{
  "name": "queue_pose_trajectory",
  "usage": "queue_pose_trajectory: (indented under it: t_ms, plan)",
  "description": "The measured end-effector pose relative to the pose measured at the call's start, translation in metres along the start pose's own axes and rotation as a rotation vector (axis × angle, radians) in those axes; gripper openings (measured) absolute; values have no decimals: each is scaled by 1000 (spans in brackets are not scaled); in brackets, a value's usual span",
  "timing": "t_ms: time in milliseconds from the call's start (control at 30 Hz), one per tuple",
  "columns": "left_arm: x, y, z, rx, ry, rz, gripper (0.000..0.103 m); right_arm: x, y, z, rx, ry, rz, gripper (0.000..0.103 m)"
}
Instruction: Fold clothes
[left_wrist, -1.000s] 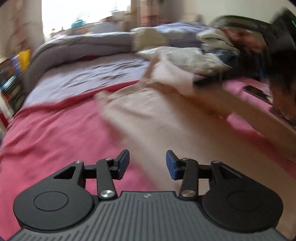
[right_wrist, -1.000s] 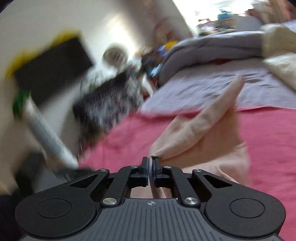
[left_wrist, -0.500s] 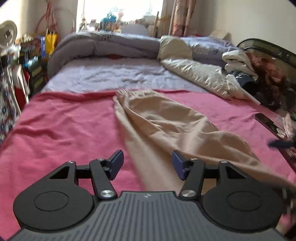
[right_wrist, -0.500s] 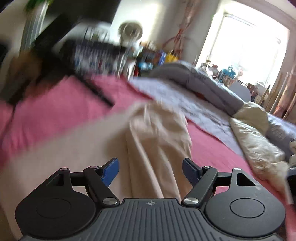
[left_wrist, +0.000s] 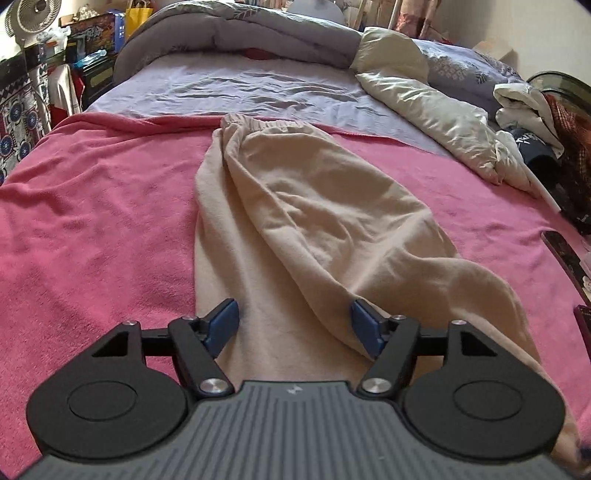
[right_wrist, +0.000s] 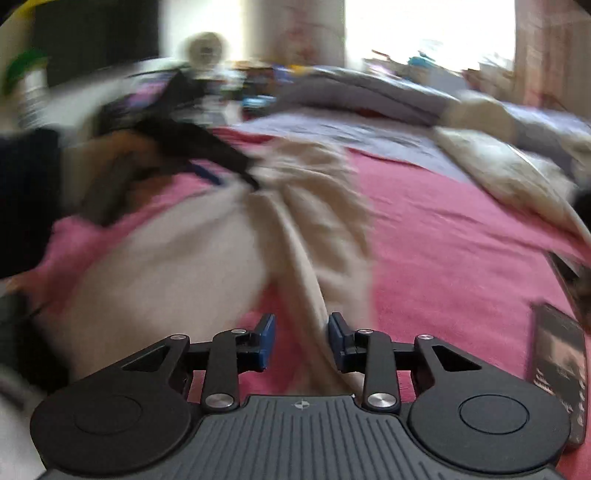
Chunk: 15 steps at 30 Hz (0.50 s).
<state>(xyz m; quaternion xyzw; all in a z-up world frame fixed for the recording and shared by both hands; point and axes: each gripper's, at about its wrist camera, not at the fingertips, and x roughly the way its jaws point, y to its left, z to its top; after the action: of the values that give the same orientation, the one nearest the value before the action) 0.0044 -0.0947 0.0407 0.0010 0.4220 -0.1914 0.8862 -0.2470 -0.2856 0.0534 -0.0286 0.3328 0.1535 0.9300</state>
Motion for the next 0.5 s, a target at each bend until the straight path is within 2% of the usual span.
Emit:
queue_pose_trajectory:
  t_ms: [33, 100, 200, 267, 333, 367, 433, 500]
  plan:
    - [-1, 2, 0, -6, 0, 2, 69, -4, 7, -1, -26, 1, 57, 34]
    - [-4, 5, 0, -16, -4, 6, 69, -8, 20, -3, -99, -6, 84, 42]
    - [-5, 7, 2, -36, -1, 7, 69, -13, 18, -8, -119, -25, -29, 47]
    - [-4, 7, 3, -51, 4, 6, 69, -13, 2, -12, -80, -24, -126, 57]
    - [-2, 5, 6, -71, 8, 4, 70, -11, -18, -15, -39, -11, -221, 57]
    - [0, 5, 7, -85, 10, 3, 71, -10, -27, -17, -20, 0, -235, 57]
    - [2, 5, 9, -119, 15, 2, 74, -8, -45, -22, 45, 29, -221, 57]
    - [5, 7, 12, -162, 20, 0, 75, -7, -60, -28, 139, 45, -169, 45]
